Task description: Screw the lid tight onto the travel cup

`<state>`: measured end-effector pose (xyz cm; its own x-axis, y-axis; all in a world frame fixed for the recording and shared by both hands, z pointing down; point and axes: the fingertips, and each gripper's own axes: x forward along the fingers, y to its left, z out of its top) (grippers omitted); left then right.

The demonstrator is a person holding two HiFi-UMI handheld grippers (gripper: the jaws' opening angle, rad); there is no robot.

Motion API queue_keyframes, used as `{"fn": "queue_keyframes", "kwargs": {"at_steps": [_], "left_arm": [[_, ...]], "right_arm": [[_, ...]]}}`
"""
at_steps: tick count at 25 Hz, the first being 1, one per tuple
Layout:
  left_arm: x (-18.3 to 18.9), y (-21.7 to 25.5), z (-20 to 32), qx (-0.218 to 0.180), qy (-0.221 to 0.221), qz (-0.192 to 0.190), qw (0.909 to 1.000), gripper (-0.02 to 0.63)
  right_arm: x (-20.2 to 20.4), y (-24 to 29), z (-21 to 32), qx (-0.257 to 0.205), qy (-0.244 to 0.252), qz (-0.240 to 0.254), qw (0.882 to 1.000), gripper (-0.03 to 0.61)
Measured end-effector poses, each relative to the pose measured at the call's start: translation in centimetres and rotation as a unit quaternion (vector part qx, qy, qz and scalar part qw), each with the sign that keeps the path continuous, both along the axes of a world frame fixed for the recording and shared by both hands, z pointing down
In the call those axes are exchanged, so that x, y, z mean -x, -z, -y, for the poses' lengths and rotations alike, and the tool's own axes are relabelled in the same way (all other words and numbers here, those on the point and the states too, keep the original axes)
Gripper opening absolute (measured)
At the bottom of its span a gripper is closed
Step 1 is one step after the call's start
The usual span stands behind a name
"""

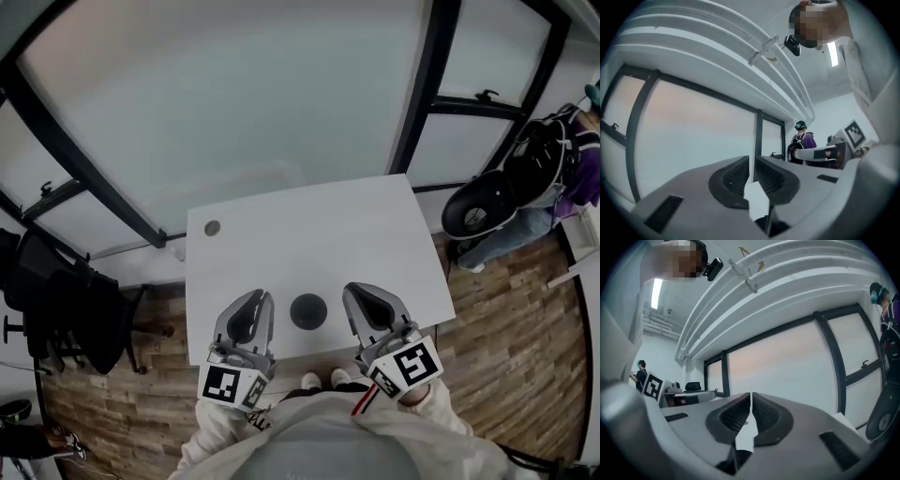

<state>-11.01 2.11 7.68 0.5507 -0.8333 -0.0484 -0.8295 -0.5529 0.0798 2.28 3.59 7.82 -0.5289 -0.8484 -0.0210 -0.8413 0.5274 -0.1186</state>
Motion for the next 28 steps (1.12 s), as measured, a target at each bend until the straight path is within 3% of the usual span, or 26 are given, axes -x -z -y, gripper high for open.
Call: {"fn": "queue_keyframes", "kwargs": {"at_steps": [5,10,19,28], "left_arm": [[-0.2,0.5,-1.1,0.006,0.046,0.024,0.9986,0.009],[-1.6,0.6,-2.7,-0.004,0.049,0.046,0.9977,0.008],[0.4,1.1,-2.9,0.01,0.096,0.048,0.9941,0.008],[0.8,0.5,-3.3,0.015,0.109,0.052,0.9926,0.008]], "right_arm": [[-0.9,1.2,-1.3,-0.003,-0.017,0.024,1.0,0.021],[-1.2,2.1,-2.6,-0.017,-0.028,0.001,0.999,0.021],[-0.7,2.0,-2.6,-0.009,-0.032,-0.012,0.999,0.021],[-0.9,1.4,-3.1,-0.006,-0.041,-0.009,0.999,0.02]]}}
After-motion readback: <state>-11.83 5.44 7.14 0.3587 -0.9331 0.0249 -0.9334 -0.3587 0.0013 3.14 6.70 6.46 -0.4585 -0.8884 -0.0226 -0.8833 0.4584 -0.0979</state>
